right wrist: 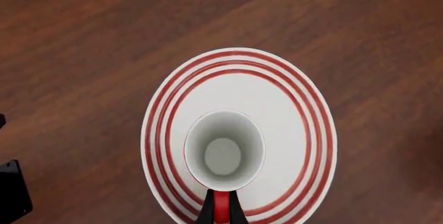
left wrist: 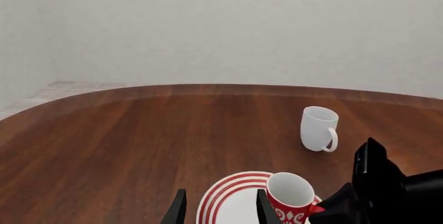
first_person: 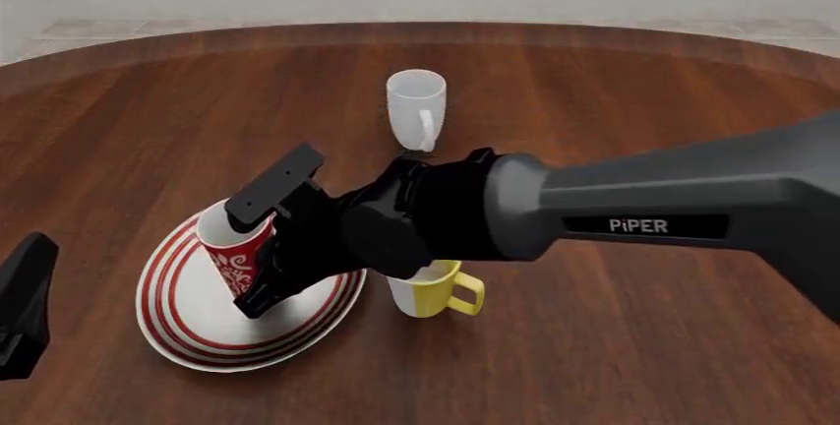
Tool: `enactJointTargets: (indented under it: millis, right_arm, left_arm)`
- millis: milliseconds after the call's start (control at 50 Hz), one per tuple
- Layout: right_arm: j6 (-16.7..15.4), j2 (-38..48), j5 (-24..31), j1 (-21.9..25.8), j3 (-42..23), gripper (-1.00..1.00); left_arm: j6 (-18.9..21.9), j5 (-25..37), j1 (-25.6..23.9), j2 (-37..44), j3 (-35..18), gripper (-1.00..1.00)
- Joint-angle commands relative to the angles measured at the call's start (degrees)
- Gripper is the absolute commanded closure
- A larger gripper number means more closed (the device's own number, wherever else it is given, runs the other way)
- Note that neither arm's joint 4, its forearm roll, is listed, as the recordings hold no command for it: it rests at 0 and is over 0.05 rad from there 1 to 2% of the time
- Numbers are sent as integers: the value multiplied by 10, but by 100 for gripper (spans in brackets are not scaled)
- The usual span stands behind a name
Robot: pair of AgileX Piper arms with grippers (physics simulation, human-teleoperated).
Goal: Pick up the red mug and put it on the plate
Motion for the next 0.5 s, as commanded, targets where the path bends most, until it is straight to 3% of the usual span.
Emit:
enactJointTargets:
  millis: [20, 500]
  right_arm:
    - [1, 6, 1, 0, -6, 100]
    - [-4, 22, 1, 2, -10, 100]
  left_arm:
    - [0, 0, 1, 0, 1, -100]
    - [-5, 1, 4, 0, -1, -100]
